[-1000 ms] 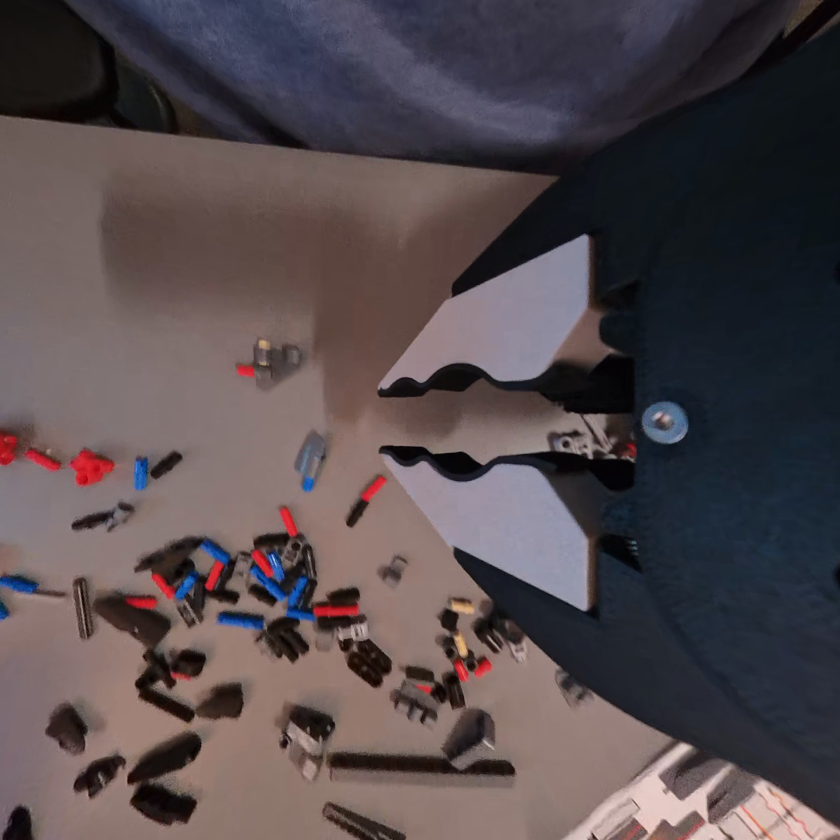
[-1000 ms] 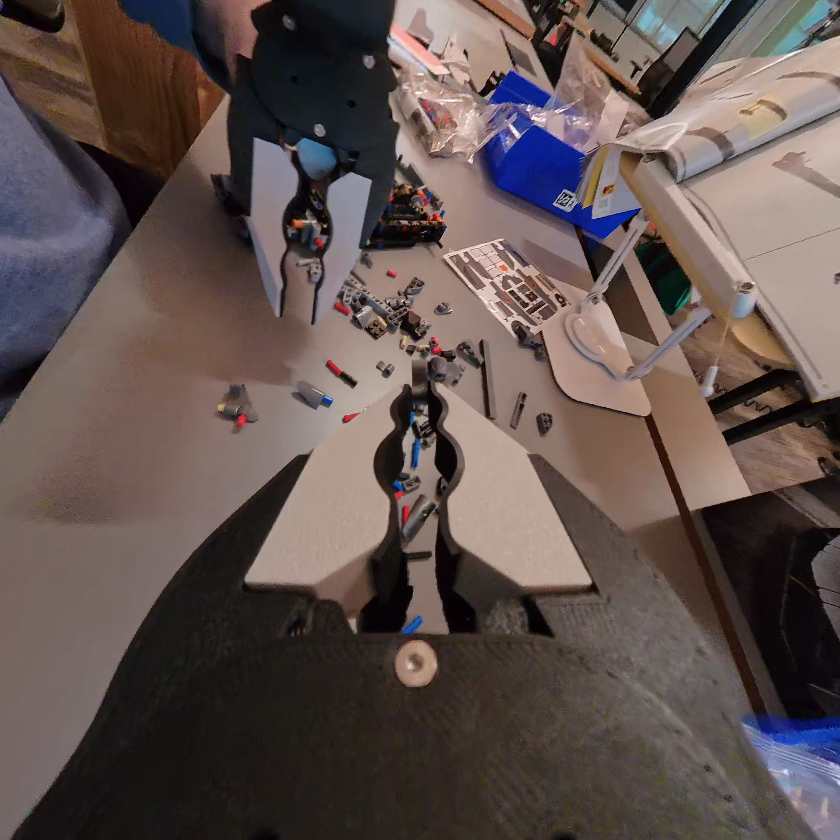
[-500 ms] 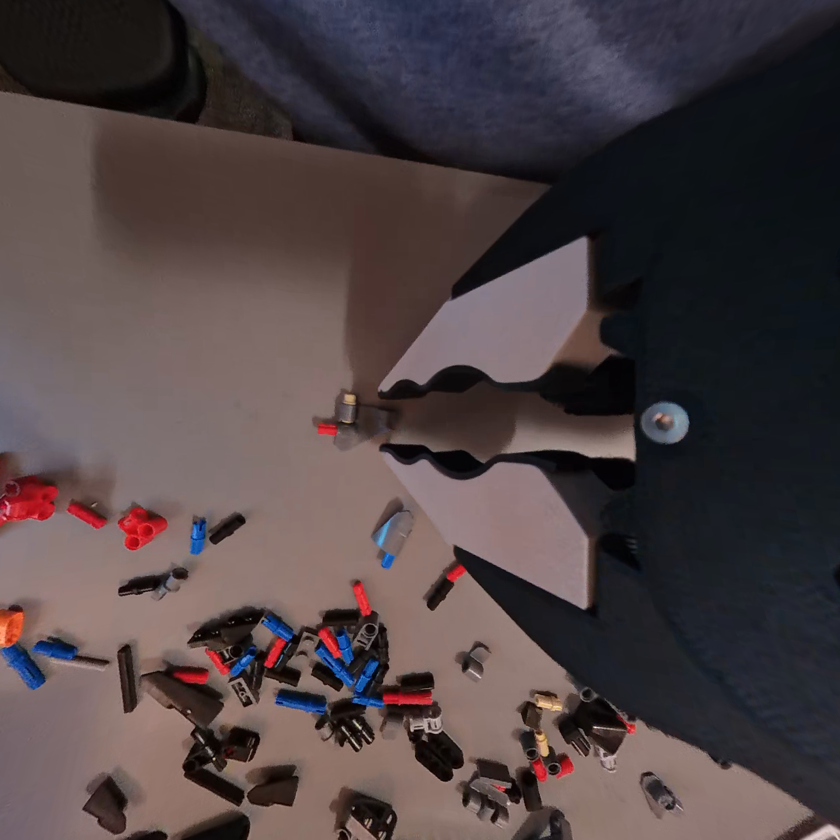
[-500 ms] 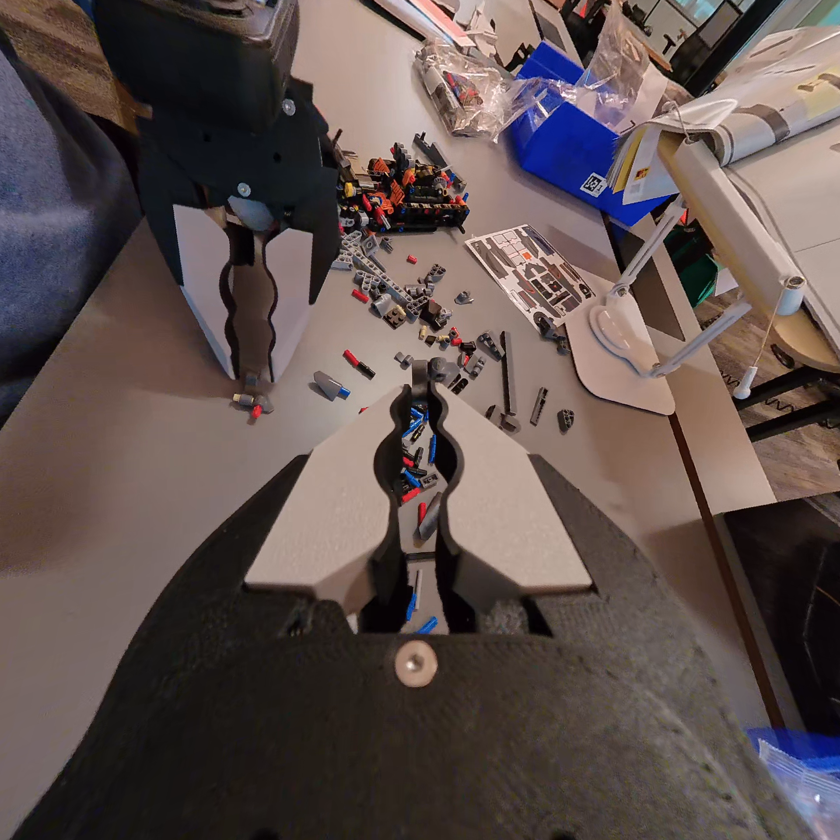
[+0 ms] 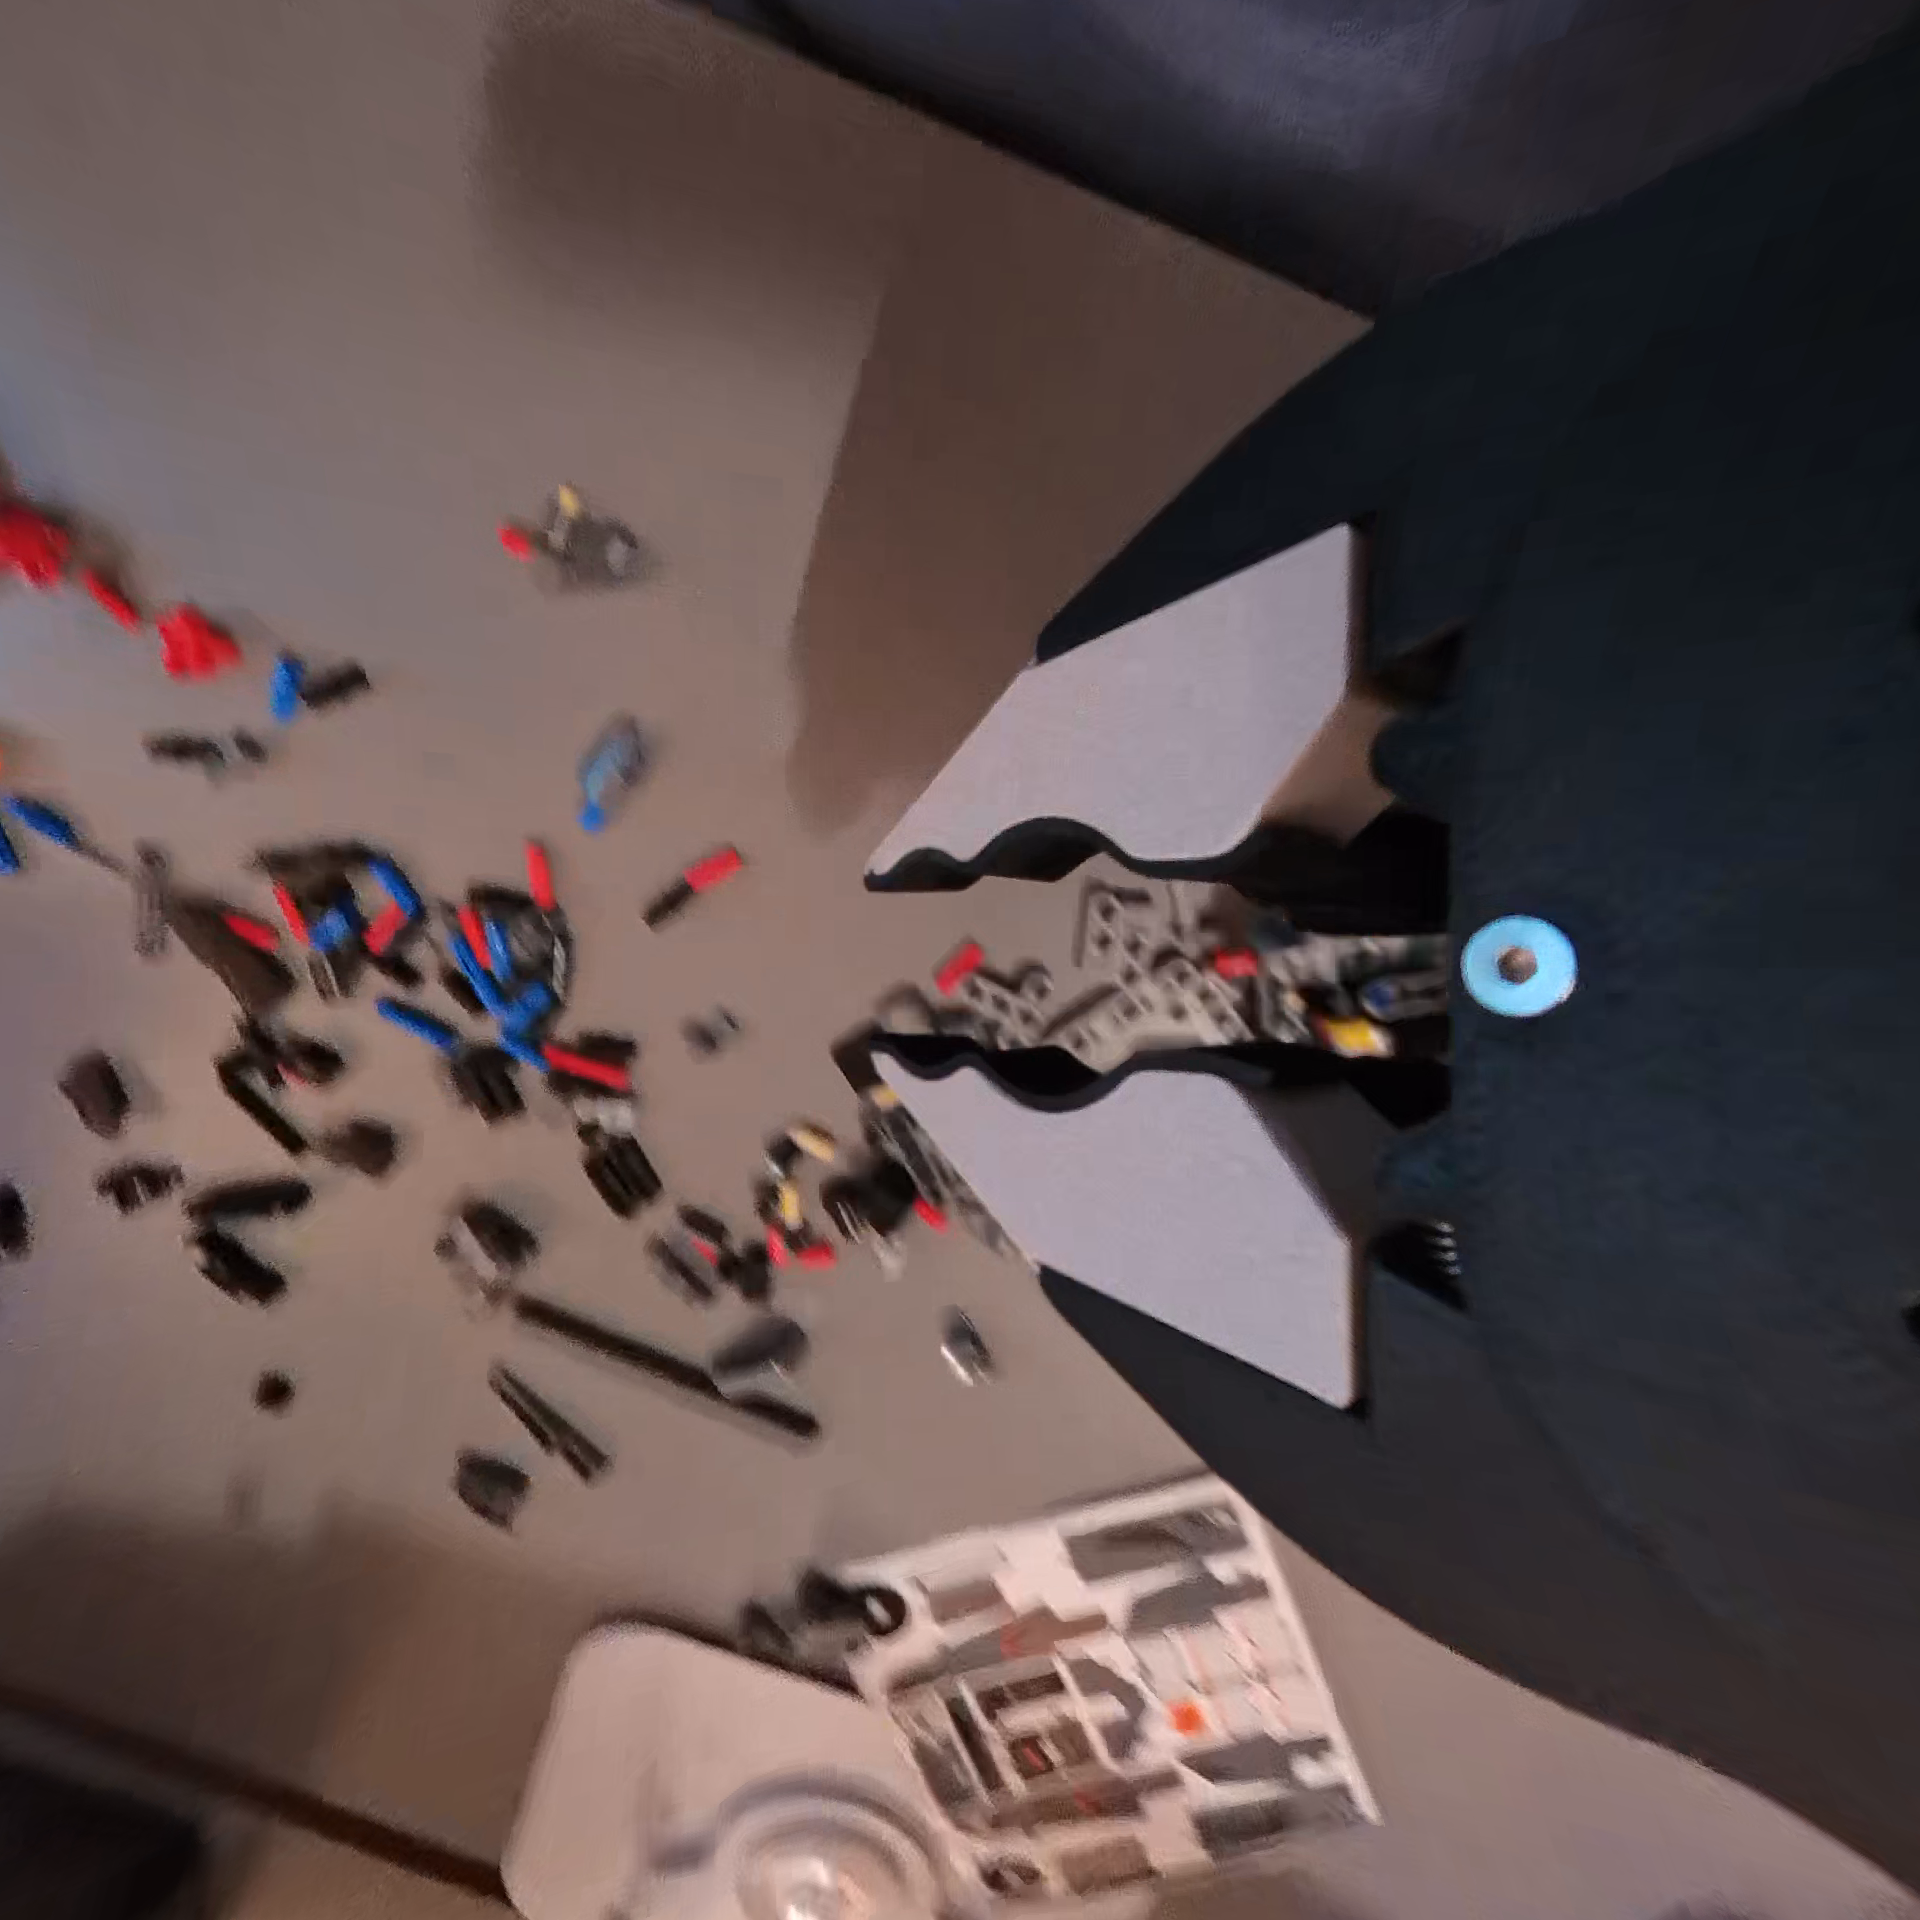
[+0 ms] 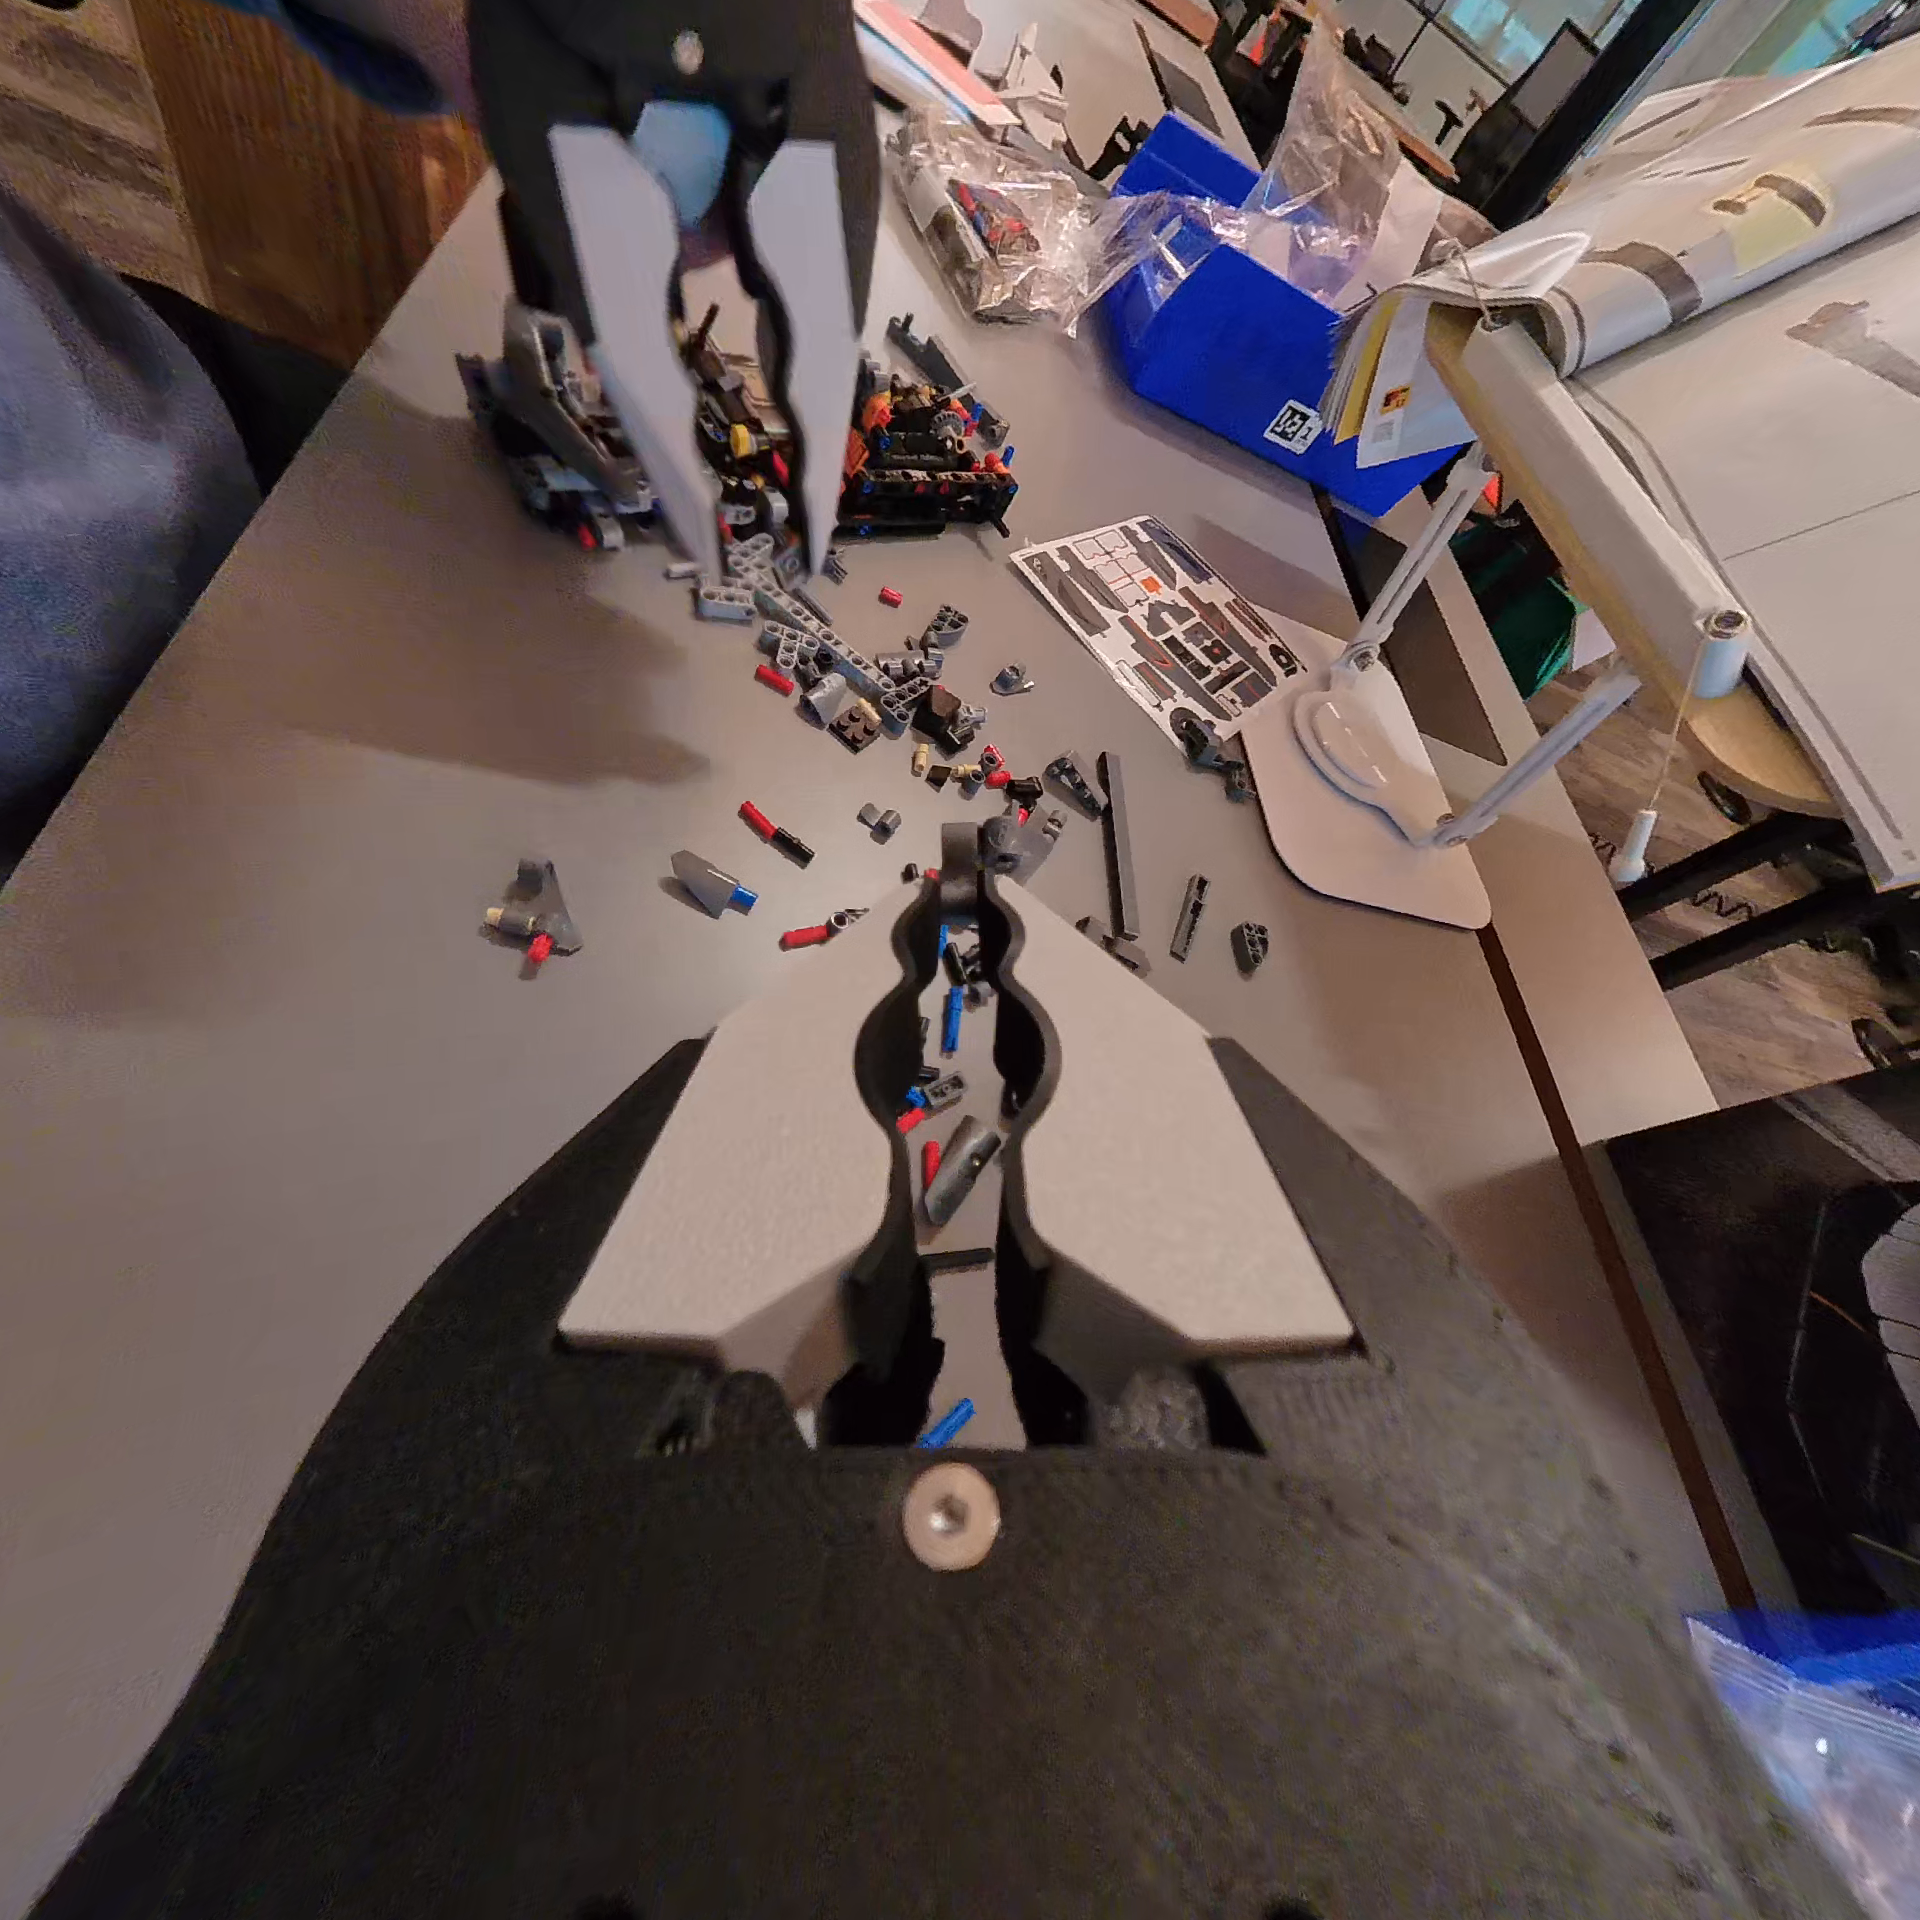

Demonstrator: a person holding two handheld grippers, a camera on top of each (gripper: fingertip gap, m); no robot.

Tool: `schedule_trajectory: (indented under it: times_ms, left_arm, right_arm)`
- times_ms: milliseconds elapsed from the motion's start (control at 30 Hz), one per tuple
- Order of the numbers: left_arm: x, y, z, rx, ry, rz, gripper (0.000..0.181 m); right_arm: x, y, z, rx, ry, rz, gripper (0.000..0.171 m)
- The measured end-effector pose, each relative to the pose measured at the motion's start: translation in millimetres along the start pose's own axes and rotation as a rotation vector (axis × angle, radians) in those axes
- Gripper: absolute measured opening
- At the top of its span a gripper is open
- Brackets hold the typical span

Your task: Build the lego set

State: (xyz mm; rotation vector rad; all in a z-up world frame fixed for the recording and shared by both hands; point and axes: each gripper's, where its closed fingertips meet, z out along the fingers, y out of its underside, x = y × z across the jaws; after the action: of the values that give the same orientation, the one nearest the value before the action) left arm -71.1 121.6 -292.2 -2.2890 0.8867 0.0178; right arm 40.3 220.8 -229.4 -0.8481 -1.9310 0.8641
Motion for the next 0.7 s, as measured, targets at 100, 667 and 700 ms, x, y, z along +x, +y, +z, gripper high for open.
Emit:
schedule_trajectory:
  times_ms: [100, 667, 700]
  left_arm:
    - [-32, 19, -20, -0.016, -0.069, -0.033, 0.023]
    - [-49, 26, -11, -0.074, -0.069, 0.044, 0.020]
    - [-49, 25, -9, -0.072, -0.063, 0.046, 0.020]
  right_arm:
    - [3, 2, 0, -0.002, 0.009, 0.007, 0.004]
    - [32, 14, -30, -0.005, 0.121, 0.044, 0.004]
    - [34, 14, -33, -0.004, 0.129, 0.047, 0.004]
